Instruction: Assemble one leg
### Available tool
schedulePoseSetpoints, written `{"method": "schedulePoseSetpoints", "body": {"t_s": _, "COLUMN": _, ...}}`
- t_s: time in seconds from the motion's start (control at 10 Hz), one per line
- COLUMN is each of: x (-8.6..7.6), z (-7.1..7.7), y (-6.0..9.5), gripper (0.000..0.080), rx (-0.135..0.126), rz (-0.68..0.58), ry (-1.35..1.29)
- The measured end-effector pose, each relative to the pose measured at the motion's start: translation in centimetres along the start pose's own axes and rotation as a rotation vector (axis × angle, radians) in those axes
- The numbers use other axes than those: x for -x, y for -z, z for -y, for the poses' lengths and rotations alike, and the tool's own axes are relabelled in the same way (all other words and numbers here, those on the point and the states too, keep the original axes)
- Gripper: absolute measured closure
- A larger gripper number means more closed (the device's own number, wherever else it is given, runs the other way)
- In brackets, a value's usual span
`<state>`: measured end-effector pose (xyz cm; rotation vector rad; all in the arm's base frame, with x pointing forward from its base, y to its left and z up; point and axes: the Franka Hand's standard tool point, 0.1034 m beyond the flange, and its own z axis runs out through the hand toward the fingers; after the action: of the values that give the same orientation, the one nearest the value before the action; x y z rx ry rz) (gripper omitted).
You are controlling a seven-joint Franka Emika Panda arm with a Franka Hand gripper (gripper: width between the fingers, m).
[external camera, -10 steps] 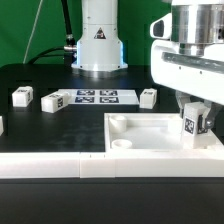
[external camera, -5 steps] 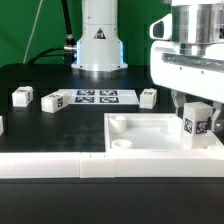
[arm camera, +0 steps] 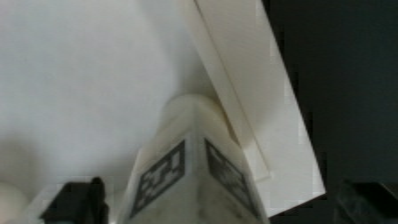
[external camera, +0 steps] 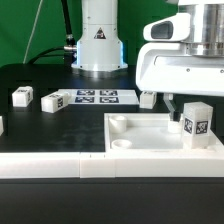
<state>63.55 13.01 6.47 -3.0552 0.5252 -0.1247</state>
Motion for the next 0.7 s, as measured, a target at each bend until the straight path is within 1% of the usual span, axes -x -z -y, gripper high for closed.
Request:
{"method": "schedulePoseSetpoints", "body": {"t_s": 0.2, "x": -0.07, "z": -0.15, "y": -0.01, "gripper": 0.015, "rx": 0.007, "rz": -0.001, "ry": 0.275}}
{"method": "schedulePoseSetpoints", "body": {"t_s": 0.3, "x": -0.16, "z": -0.32, "y": 0.01, "gripper": 0.015, "rx": 0.007, "rz": 0.0, "ry": 0.37}}
{"method": "schedulePoseSetpoints", "body": {"t_s": 0.6, "x": -0.21, "z": -0.38, "y": 0.04, "gripper": 0.0162, "rx": 0.008, "rz": 0.0, "ry": 0.397}}
{"method": "schedulePoseSetpoints", "body": {"t_s": 0.7, "x": -0.22, "z": -0.37, "y": 0.04, "gripper": 0.0349, "rx": 0.008, "rz": 0.0, "ry": 0.397}}
